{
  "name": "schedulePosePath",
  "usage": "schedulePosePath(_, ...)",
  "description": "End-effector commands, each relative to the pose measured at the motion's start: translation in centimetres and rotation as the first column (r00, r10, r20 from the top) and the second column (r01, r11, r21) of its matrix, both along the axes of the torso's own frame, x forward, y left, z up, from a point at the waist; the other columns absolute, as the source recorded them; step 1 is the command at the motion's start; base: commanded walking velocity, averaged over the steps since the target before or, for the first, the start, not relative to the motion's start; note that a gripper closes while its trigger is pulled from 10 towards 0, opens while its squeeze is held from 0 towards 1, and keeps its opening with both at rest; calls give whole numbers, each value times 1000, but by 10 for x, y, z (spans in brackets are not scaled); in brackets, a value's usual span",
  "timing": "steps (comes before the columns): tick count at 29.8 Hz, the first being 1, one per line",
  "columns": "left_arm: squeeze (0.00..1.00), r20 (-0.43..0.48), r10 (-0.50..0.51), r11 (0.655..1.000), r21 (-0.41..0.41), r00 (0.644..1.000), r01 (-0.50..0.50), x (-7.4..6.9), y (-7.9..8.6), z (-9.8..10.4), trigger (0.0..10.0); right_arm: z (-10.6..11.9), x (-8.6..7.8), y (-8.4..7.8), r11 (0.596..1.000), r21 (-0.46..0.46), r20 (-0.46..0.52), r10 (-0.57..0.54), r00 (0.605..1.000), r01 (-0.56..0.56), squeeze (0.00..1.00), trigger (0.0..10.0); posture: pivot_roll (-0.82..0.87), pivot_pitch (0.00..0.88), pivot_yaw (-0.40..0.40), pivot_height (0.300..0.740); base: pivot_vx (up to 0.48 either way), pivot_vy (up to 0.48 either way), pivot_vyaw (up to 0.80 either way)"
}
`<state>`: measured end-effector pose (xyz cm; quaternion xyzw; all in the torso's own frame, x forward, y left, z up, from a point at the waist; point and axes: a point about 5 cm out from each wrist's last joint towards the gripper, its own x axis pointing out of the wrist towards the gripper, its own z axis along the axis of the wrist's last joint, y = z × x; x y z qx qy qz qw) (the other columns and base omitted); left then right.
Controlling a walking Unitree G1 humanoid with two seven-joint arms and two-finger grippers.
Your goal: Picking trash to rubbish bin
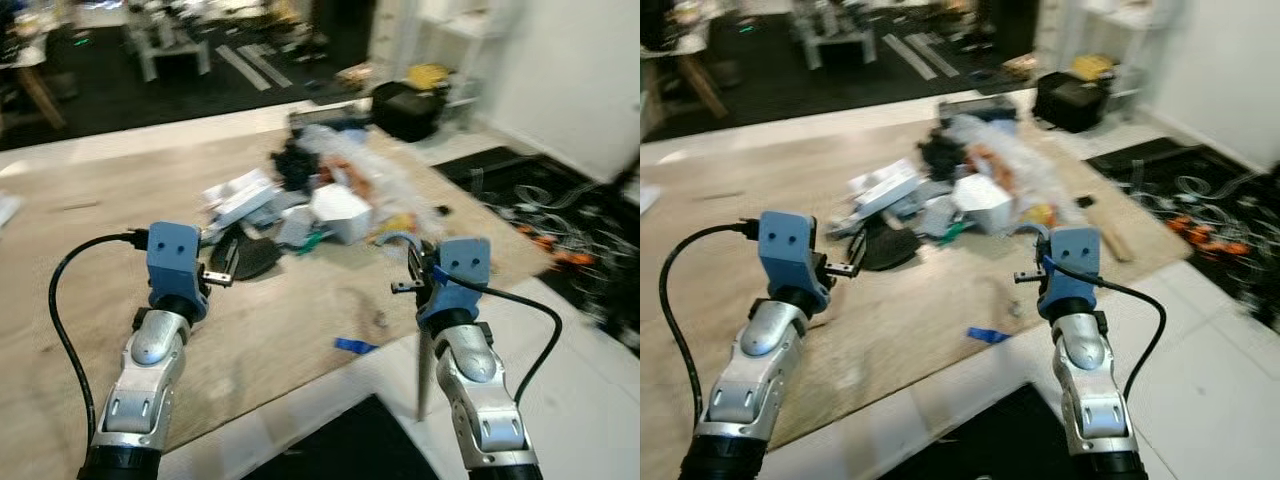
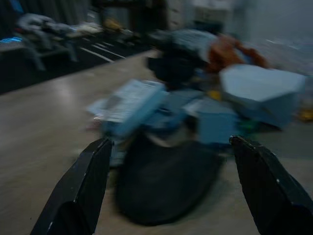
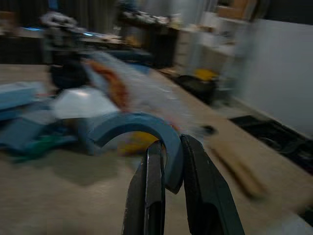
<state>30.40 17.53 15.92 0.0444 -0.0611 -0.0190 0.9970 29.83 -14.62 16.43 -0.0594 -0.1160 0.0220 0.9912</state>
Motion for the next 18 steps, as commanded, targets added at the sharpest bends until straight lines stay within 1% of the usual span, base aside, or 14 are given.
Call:
schedulePosePath(1,0,-21,7,1000,6,1000,-7,-2,0,-3,10000,0,0,0,1000,-7,1,-6,1000,6,0,10000,-65,73,-13,740,0,0,-800)
schedulePosePath(2,0,-21,7,1000,6,1000,-7,-2,0,-3,10000,0,0,0,1000,-7,1,-6,1000,6,0,10000,-65,73,-13,740,0,0,-800)
schedulePosePath(4,0,11,0,999,32,1000,0,-1,-1,2,10000,1,0,-2,1000,11,-1,-10,1000,10,0,10000,-67,74,-17,740,0,0,-800)
schedulePosePath(7,0,6,-36,999,20,999,36,0,-6,3,10000,-1,1,-3,999,24,-17,-33,999,33,0,10000,-67,76,-22,740,0,0,-800)
schedulePosePath(9,0,6,-42,999,28,999,42,1,-8,4,10000,-1,1,-5,998,40,-28,-55,998,56,0,10000,-65,75,-24,740,0,0,-800)
schedulePosePath(10,0,6,-39,999,17,999,39,1,-8,5,10000,-1,2,-5,997,34,-22,-64,998,65,0,10000,-66,70,-21,740,0,0,-800)
schedulePosePath(12,0,-7,-32,999,-29,999,32,2,-8,6,10000,-1,2,-5,997,25,-32,-67,997,68,0,10000,-64,72,-15,740,0,0,-800)
schedulePosePath(13,0,-6,-22,1000,-10,1000,22,2,-8,7,10000,-2,2,-5,997,30,-36,-65,997,66,0,10000,-63,74,-15,740,0,0,-800)
schedulePosePath(14,0,-2,-55,998,24,998,55,3,-10,9,10000,-2,2,-5,997,38,-39,-62,997,63,0,10000,-61,75,-18,740,0,0,-800)
schedulePosePath(15,0,1,-70,997,43,998,69,3,-11,10,10000,-2,3,-5,997,39,-40,-60,997,62,0,10000,-61,75,-18,740,0,0,-800)
schedulePosePath(18,0,11,-83,996,46,996,82,2,-10,11,10000,-4,2,-5,998,25,-42,-50,998,51,0,10000,-61,67,-13,740,0,0,-800)
